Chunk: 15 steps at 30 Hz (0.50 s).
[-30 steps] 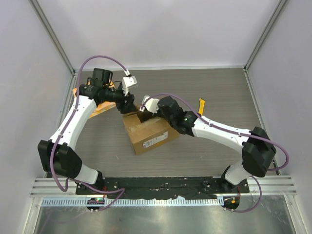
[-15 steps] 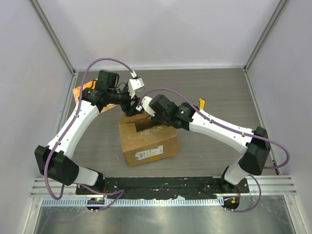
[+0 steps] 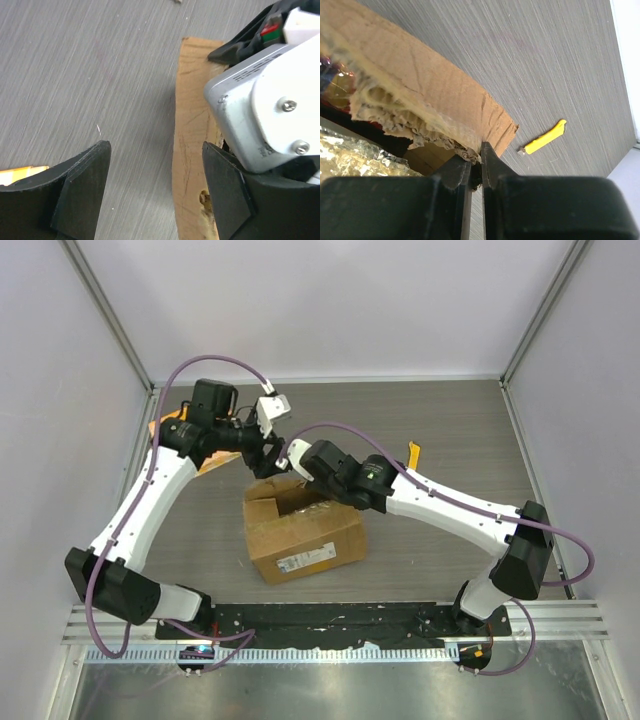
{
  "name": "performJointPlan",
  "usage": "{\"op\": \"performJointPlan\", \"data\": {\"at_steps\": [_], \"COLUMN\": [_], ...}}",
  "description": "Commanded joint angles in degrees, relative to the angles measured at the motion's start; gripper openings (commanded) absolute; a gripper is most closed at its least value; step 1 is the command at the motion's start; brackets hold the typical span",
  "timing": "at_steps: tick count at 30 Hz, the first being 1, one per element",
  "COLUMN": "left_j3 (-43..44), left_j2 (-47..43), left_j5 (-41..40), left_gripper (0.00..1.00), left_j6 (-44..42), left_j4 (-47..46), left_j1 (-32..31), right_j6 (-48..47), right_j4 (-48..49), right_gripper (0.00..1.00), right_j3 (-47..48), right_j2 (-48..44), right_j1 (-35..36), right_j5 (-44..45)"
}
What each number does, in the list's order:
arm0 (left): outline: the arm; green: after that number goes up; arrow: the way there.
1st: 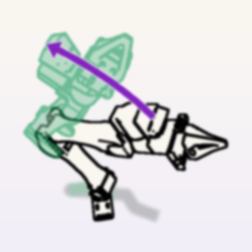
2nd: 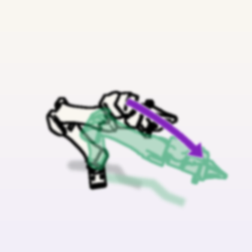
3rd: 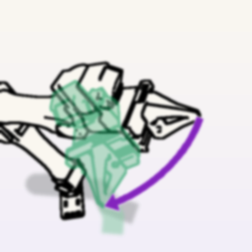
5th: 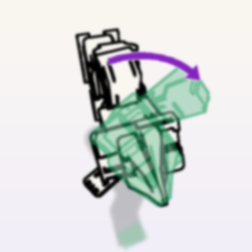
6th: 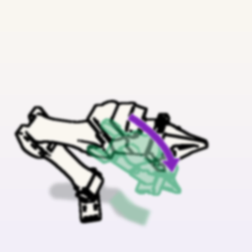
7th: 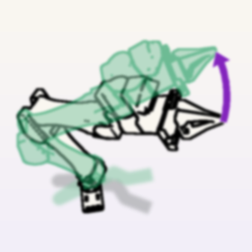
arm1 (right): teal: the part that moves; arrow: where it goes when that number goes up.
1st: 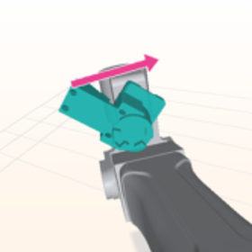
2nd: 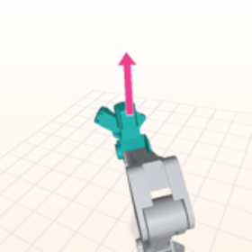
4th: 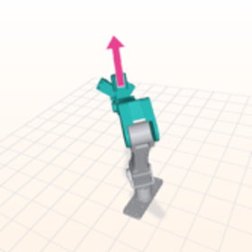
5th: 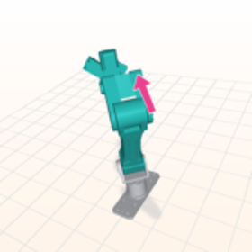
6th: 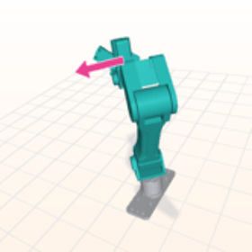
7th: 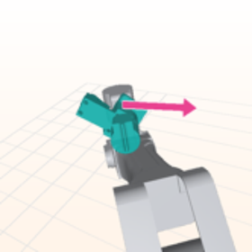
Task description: Unpack the express box
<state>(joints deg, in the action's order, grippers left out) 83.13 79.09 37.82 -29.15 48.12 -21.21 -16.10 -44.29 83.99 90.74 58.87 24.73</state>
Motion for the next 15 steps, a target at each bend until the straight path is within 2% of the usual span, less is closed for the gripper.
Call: {"op": "performJointPlan", "data": {"at_steps": [1, 4, 5, 8, 11, 14, 15], "left_j3": [4.8, 5.7, 5.8, 5.6, 5.1, 5.0, 4.5], "left_j2": [-2.4, -4.2, -5.7, -8.5, -10.4, -9.7, -9.7], "left_j5": [14.7, 22.3, 24.5, 25.7, 26.5, 29.4, 29.1], "left_gripper": [0.79, 0.84, 0.9, 1.0, 1.0, 1.0, 1.0], "left_j6": [1.4, -0.6, -3.3, -8.7, -8.6, -17.9, -22.4], "left_j4": [2.0, 3.3, 4.9, 8.6, 11.2, 21.4, 23.3], "left_j1": [3.1, 9.4, 10.7, 11.3, 11.3, 10.6, 8.5], "right_j6": [3.5, 4.9, 5.4, 6.8, 8.9, 10.3, 11.1], "right_j4": [11.7, 12.4, 12.5, 12.7, 13.1, 14.5, 14.9], "right_gripper": [0.01, 0.01, 0.01, 0.01, 0.01, 0.01, 0.01], "right_j3": [0.7, 0.0, -0.1, 0.3, 0.3, -0.3, -0.5], "right_j2": [-0.8, -1.6, -1.8, -1.7, -2.3, -3.1, -3.5], "right_j1": [0.1, -0.1, -0.1, -0.2, -0.6, -0.9, -0.9], "right_j5": [-2.1, -3.9, -4.4, -6.0, -8.2, -10.4, -11.1]}}
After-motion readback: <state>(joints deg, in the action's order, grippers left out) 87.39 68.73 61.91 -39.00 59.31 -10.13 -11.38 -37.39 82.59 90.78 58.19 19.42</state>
